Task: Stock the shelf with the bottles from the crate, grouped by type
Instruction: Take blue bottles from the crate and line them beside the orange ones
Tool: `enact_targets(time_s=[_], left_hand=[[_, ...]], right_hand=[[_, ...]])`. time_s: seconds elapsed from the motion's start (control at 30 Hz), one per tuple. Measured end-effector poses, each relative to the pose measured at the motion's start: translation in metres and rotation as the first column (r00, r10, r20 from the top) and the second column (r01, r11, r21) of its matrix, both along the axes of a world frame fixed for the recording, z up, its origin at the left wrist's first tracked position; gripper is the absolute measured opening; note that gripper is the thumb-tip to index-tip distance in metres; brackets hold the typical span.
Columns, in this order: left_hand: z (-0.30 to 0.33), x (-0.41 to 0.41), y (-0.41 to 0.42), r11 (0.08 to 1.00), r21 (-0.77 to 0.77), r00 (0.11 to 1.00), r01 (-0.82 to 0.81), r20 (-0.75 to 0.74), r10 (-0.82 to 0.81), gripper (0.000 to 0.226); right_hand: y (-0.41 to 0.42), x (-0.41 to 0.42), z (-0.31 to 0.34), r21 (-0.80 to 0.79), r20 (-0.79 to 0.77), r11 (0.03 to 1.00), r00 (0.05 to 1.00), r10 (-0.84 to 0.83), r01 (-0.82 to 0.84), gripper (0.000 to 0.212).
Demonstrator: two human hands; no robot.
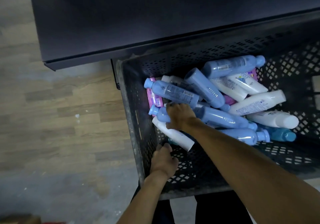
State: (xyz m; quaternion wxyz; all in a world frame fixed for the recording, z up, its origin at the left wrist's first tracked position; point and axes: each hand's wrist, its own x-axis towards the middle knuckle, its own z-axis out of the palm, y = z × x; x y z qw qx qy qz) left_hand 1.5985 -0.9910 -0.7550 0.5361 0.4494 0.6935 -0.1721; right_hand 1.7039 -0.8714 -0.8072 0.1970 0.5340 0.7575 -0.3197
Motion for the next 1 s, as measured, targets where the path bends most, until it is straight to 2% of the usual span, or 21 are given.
enact_targets(time_s=[0.1, 0.2, 0.3, 0.4, 0.53, 0.6, 0.7, 0.87, 1.0], left_hand=[[0.008, -0.001, 0.001, 0.989, 0.037, 0.990, -0.140, 0.009, 0.140, 0.039], [0.028, 0.006, 0.009, 0.907, 0.095, 0.896, -0.410, 0.225, 0.382, 0.052], [0.056, 0.012, 0.024, 0.845, 0.128, 0.808, -0.520, 0.395, 0.437, 0.048], [0.098, 0.013, 0.040, 0.794, 0.116, 0.715, -0.597, 0.525, 0.462, 0.056], [0.165, 0.013, 0.054, 0.761, 0.144, 0.640, -0.632, 0.652, 0.407, 0.064], [0.200, 0.014, 0.061, 0.746, 0.186, 0.640, -0.640, 0.667, 0.382, 0.065], [0.247, 0.018, 0.074, 0.707, 0.315, 0.681, -0.633, 0.661, 0.315, 0.066], [0.314, 0.017, 0.106, 0.610, 0.467, 0.709, -0.639, 0.665, 0.234, 0.065], [0.356, 0.013, 0.125, 0.524, 0.536, 0.698, -0.662, 0.695, 0.172, 0.069]], right_hand=[[0.008, 0.023, 0.025, -0.051, -0.156, 0.998, 0.987, -0.046, 0.039, 0.054], [0.013, 0.045, 0.069, -0.159, -0.375, 0.977, 0.907, -0.193, 0.142, 0.057], [0.022, 0.063, 0.126, -0.339, -0.548, 0.905, 0.729, -0.411, 0.256, 0.059], [0.033, 0.078, 0.185, -0.513, -0.620, 0.809, 0.529, -0.580, 0.286, 0.052], [0.043, 0.098, 0.267, -0.582, -0.658, 0.765, 0.393, -0.642, 0.276, 0.055], [0.045, 0.101, 0.307, -0.552, -0.687, 0.786, 0.384, -0.618, 0.278, 0.053], [0.050, 0.095, 0.363, -0.424, -0.742, 0.834, 0.392, -0.543, 0.353, 0.043], [0.064, 0.084, 0.451, -0.055, -0.799, 0.872, 0.502, -0.331, 0.487, 0.054], [0.070, 0.074, 0.503, 0.023, -0.860, 0.858, 0.447, -0.245, 0.513, 0.059]])
